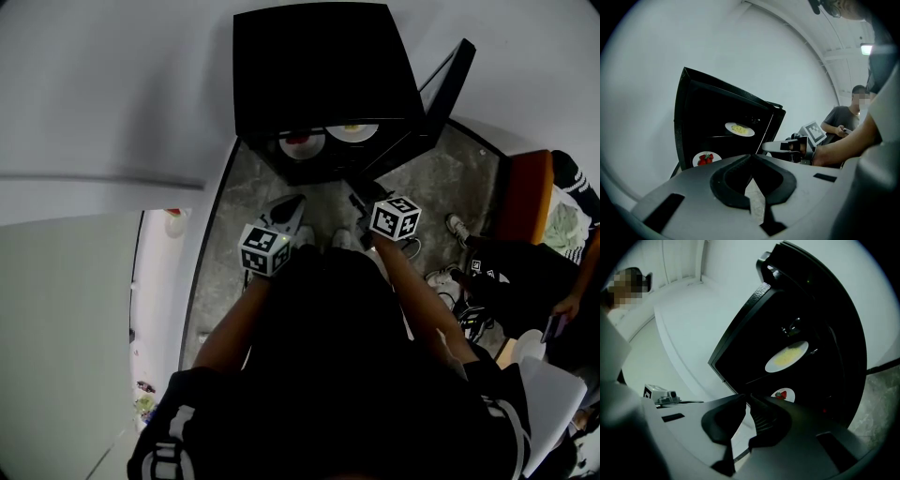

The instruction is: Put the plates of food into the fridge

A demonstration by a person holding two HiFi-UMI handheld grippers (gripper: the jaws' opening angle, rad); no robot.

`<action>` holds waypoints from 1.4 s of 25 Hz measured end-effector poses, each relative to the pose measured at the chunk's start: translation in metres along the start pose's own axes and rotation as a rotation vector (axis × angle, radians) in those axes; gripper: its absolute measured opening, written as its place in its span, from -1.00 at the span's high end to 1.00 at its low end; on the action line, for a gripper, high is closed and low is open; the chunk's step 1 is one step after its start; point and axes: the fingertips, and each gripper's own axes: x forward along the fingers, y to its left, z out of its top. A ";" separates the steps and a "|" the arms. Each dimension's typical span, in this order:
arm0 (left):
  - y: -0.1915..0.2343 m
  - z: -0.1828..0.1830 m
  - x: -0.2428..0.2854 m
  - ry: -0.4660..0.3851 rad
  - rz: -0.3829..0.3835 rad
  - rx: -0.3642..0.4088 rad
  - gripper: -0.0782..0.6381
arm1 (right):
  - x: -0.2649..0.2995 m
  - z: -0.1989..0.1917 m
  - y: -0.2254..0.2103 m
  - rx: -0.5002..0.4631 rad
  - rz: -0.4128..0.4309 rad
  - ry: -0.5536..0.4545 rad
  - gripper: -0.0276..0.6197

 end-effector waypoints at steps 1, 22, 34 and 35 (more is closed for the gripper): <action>-0.001 0.001 0.000 -0.002 -0.003 0.003 0.73 | 0.000 0.002 0.003 -0.026 0.001 -0.001 0.78; -0.013 0.042 0.005 -0.141 -0.009 0.102 0.72 | -0.023 0.050 0.051 -0.338 -0.014 -0.108 0.78; -0.017 0.052 0.006 -0.159 -0.012 0.129 0.73 | -0.029 0.059 0.068 -0.407 0.005 -0.140 0.79; -0.018 0.052 0.007 -0.160 -0.013 0.130 0.73 | -0.029 0.059 0.069 -0.412 0.006 -0.137 0.80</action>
